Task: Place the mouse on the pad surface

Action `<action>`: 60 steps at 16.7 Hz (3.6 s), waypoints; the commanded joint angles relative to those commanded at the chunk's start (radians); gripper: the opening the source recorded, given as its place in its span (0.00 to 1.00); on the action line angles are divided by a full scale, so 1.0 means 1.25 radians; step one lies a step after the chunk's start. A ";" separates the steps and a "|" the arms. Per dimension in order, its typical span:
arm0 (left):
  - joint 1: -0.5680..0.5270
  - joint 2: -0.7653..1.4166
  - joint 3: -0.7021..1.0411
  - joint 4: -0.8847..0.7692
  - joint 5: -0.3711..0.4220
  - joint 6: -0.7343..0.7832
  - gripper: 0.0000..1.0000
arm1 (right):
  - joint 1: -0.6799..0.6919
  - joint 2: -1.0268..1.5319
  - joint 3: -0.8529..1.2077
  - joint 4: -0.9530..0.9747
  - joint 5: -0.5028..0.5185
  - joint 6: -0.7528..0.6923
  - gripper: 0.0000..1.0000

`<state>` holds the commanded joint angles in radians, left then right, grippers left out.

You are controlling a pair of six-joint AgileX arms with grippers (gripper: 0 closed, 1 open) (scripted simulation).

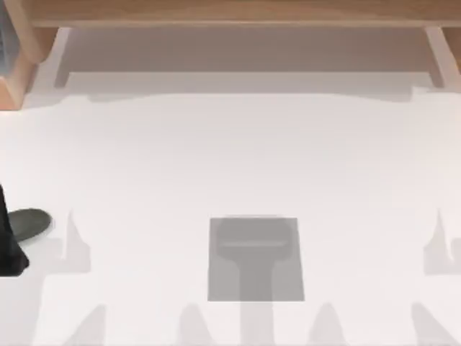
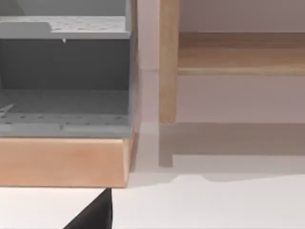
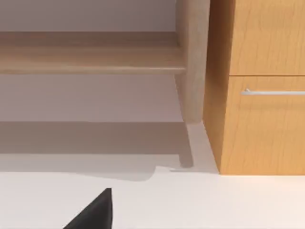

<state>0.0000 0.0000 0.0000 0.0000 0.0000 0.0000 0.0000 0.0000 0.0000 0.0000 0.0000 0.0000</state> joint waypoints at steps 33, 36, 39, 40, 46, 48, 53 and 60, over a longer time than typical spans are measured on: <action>0.030 1.441 1.060 -0.870 -0.002 0.977 1.00 | 0.000 0.000 0.000 0.000 0.000 0.000 1.00; 0.031 1.448 1.061 -0.877 0.000 0.981 1.00 | 0.000 0.000 0.000 0.000 0.000 0.000 1.00; 0.029 1.446 1.059 -0.875 -0.001 0.980 1.00 | 0.000 0.000 0.000 0.000 0.000 0.000 1.00; 0.029 1.447 1.057 -0.873 -0.001 0.980 1.00 | 0.000 0.000 0.000 0.000 0.000 0.000 1.00; 0.031 1.516 0.960 -0.704 0.000 0.982 1.00 | 0.000 0.000 0.000 0.000 0.000 0.000 1.00; 0.032 1.547 0.919 -0.630 0.000 0.984 1.00 | 0.000 0.000 0.000 0.000 0.000 0.000 1.00; 0.033 1.574 0.883 -0.572 0.000 0.985 1.00 | 0.000 0.000 0.000 0.000 0.000 0.000 1.00; 0.033 1.574 0.883 -0.572 0.000 0.985 0.62 | 0.000 0.000 0.000 0.000 0.000 0.000 1.00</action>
<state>0.0419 1.9679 1.1031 -0.7153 0.0003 1.2318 0.0000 0.0000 0.0000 0.0000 0.0000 0.0000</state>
